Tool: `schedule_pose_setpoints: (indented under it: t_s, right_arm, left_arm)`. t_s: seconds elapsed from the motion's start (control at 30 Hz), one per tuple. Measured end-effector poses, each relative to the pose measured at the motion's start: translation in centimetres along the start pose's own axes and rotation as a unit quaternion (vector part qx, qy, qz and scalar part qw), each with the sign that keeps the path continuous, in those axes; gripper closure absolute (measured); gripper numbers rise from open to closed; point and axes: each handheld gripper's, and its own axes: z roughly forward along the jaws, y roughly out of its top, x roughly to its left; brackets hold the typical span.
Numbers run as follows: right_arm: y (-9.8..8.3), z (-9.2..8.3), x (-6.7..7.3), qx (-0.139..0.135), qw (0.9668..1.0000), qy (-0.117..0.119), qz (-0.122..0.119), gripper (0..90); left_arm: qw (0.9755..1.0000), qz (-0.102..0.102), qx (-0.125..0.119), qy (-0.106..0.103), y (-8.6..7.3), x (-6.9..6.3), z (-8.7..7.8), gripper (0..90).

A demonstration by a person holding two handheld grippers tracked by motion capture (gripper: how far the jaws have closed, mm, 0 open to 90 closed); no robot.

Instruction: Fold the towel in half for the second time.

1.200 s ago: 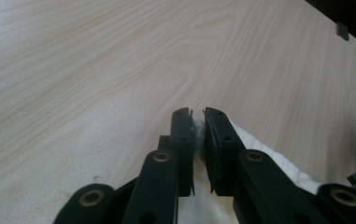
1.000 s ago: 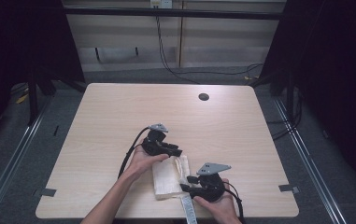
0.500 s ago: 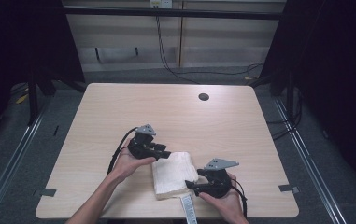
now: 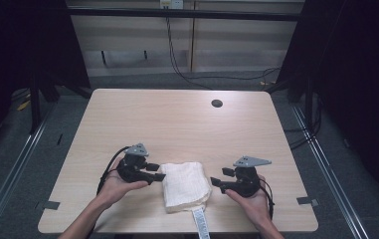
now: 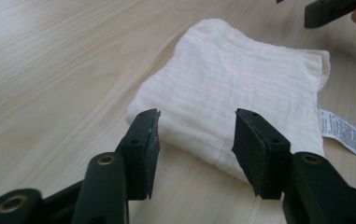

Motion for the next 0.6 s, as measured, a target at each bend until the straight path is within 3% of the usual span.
schedule_pose_setpoints:
  t_s: [0.3,0.43,0.6]
  right_arm:
    - [0.1,-3.2,-2.2,-0.023,0.9996,0.001,0.013,39.5]
    - [-0.6,-4.2,-2.9,-0.021,0.9997,-0.009,0.011,39.3]
    - [-2.1,-6.0,-3.7,-0.025,0.9992,-0.025,0.018,38.3]
  left_arm:
    - [0.9983,-0.036,-0.023,0.04,-2.4,0.7,-2.7,40.5]
    - [0.9974,-0.043,-0.036,0.046,-3.0,0.2,-3.4,39.5]
    - [0.9965,-0.046,-0.036,0.06,-4.9,-0.7,-4.5,37.5]
